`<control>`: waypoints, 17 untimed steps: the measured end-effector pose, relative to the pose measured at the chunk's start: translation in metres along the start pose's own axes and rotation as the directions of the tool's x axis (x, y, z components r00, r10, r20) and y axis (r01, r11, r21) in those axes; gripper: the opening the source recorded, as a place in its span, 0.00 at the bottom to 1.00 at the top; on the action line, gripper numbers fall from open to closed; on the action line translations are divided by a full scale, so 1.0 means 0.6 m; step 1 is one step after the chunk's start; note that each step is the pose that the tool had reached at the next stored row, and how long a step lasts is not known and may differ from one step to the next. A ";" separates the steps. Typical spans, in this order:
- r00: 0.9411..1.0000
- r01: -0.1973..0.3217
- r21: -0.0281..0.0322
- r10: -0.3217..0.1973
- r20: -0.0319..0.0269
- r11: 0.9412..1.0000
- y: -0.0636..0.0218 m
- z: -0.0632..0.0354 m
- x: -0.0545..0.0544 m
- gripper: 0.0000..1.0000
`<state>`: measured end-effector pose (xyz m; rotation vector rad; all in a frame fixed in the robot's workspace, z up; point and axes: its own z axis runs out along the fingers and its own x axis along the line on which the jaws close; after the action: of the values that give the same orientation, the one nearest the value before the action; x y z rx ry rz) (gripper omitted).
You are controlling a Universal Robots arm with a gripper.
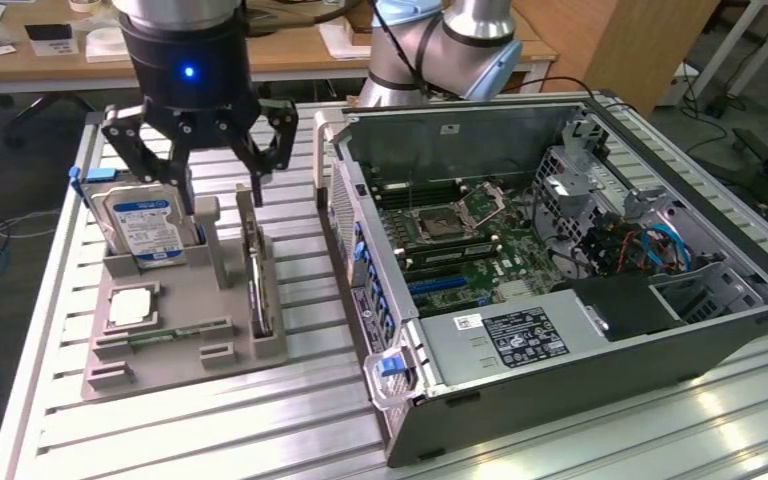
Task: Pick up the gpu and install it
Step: 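Pick up the gpu and move the gpu toward the slot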
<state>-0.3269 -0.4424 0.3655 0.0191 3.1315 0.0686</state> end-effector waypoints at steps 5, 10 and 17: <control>1.000 0.000 0.000 0.000 0.000 1.000 -0.005 0.015 -0.003 0.65; 1.000 0.000 0.000 0.000 0.000 1.000 -0.005 0.030 -0.012 0.65; 1.000 0.000 0.002 0.000 0.000 1.000 0.018 0.053 -0.013 0.65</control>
<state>-0.3186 -0.4303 0.3345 0.0191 3.1314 0.0648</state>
